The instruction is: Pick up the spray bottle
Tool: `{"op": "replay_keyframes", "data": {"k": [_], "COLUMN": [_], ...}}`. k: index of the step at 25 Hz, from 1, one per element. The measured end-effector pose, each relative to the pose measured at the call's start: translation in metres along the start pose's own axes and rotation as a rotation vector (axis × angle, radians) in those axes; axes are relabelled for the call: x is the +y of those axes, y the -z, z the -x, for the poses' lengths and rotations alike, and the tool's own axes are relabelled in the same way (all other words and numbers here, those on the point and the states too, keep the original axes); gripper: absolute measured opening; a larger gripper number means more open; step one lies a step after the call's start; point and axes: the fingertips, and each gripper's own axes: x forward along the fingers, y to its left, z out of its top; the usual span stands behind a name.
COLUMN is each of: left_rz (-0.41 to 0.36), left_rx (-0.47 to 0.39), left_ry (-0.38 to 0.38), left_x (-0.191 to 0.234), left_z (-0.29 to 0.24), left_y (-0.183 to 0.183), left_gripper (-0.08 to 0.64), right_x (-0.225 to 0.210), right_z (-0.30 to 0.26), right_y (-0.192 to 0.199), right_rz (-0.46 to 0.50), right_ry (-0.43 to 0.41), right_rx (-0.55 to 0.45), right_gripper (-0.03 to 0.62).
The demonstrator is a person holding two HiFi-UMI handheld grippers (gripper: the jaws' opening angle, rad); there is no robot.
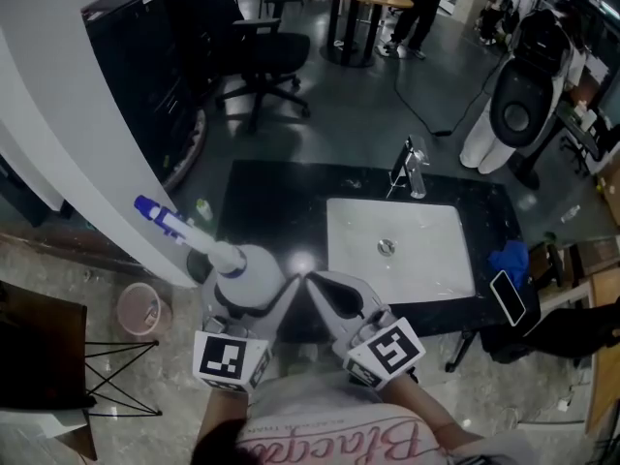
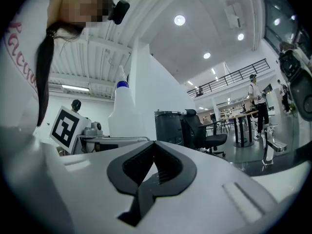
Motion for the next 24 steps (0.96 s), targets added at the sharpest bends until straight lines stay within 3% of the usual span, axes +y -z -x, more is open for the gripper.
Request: {"op": "replay_keyframes", "data": {"k": [11,24], "left_rz": [-0.016,-0.028], "left_rx": [-0.012,-0.015], "left_ry": [-0.012,-0.009], "left_x": [0.002,0.003], "left_z": [0.013,0.006], "left_y": [-0.009,-0.012], "left_gripper": [0.422,0.422], "right_x": [0.002,0.003], "right_z": [0.010,0.004], "right_y": [-0.009,-0.002], "right_rz": [-0.002,0.013], "right_ry": [0.012,-0.002], "right_rx": [-0.037,-0.014], "right_gripper": [0.000,0.001]}}
